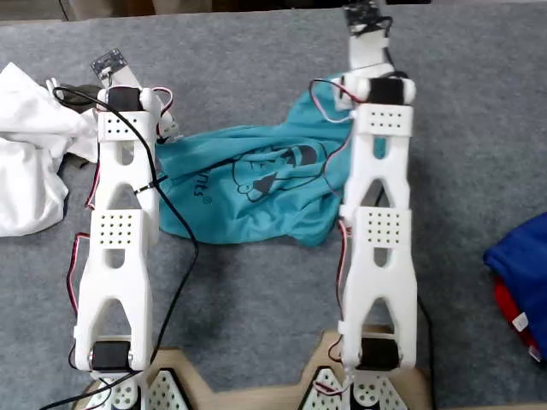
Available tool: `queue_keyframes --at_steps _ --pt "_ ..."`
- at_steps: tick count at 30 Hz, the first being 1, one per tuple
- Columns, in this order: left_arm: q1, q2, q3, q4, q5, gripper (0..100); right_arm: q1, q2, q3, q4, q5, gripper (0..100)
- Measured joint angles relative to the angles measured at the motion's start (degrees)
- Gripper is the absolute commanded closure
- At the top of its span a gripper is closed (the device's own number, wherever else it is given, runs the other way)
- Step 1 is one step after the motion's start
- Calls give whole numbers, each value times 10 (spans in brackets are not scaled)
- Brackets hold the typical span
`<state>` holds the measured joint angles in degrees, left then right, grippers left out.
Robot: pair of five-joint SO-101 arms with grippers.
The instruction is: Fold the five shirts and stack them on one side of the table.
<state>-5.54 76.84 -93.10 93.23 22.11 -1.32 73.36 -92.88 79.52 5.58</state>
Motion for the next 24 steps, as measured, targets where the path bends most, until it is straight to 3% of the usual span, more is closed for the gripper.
queue_keyframes --at_steps 11,17,24 --pt "0 0 0 0 0 981 -51 -48 0 5 56 993" --pt "-24 0 0 -16 51 982 -34 -119 -1 9 76 993" --pt "-34 -158 0 4 46 982 -23 -287 -1 79 92 992"
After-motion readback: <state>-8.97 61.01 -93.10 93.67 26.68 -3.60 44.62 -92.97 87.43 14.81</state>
